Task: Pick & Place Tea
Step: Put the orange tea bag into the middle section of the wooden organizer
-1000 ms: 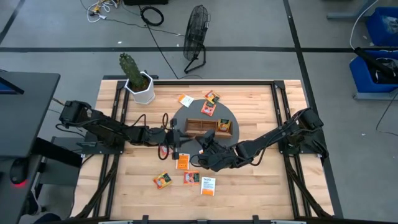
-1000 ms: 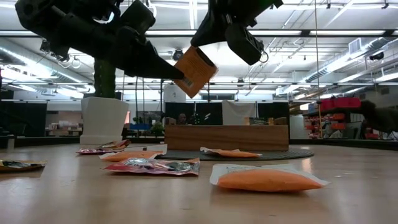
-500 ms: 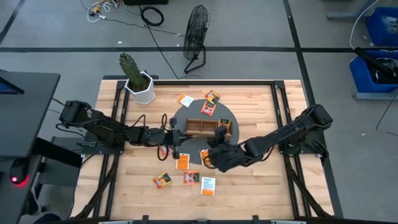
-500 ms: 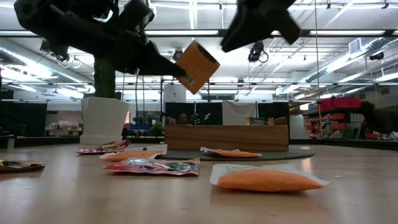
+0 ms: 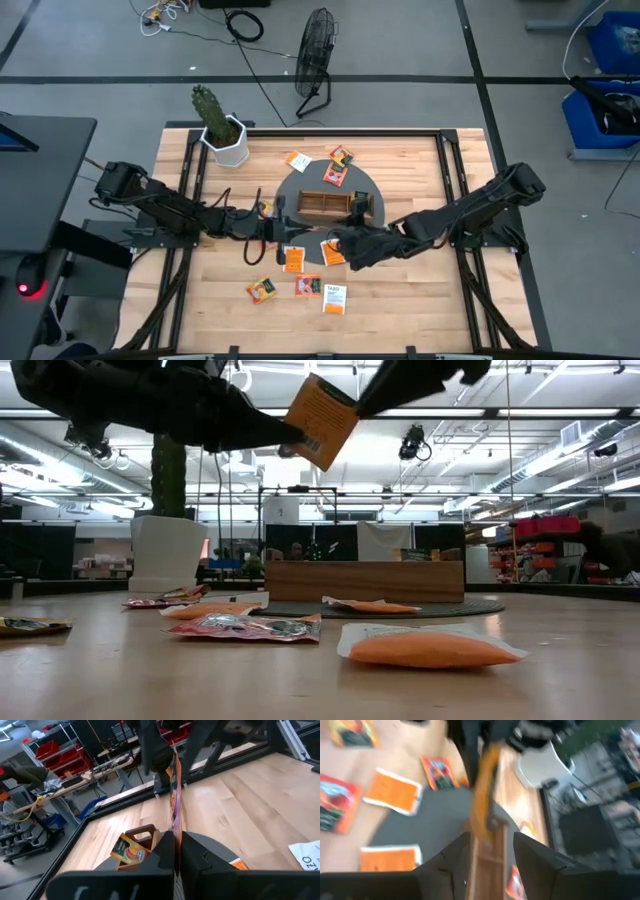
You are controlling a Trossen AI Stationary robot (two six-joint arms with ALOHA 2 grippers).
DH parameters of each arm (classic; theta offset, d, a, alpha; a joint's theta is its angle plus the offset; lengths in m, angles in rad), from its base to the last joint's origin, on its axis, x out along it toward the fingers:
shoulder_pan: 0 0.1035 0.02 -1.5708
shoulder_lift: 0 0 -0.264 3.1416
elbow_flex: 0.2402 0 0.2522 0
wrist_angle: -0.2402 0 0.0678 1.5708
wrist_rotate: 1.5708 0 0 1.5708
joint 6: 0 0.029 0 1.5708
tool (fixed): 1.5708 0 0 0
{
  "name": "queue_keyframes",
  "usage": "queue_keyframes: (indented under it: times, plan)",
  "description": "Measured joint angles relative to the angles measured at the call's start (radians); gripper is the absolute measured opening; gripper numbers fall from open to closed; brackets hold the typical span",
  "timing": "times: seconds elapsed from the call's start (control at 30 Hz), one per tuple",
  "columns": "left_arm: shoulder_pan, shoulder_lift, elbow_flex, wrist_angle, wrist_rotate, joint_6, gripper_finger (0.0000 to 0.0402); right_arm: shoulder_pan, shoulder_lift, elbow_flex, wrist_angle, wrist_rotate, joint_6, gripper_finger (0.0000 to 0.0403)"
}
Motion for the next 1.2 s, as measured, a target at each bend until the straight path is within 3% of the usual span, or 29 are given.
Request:
queue_keyframes:
  times: [0.3, 0.57, 1.0, 1.2]
  plan:
    - [0.0, 0.0, 0.0, 0.005, 0.0, 0.01, 0.0007, -0.052, 0.003, 0.0, 0.077, -0.095, -0.05, 0.0137]
    - [0.0, 0.0, 0.0, 0.005, 0.0, 0.007, 0.0009, -0.057, 0.003, 0.0, 0.094, -0.155, -0.094, 0.0011]
    - [0.001, -0.002, -0.015, -0.049, -0.002, -0.041, 0.0078, -0.056, 0.005, -0.001, -0.024, -0.073, -0.018, 0.0001]
    - [0.006, -0.002, -0.153, 0.157, -0.001, -0.092, 0.0088, -0.105, 0.005, -0.001, -0.11, -0.077, 0.052, 0.0001]
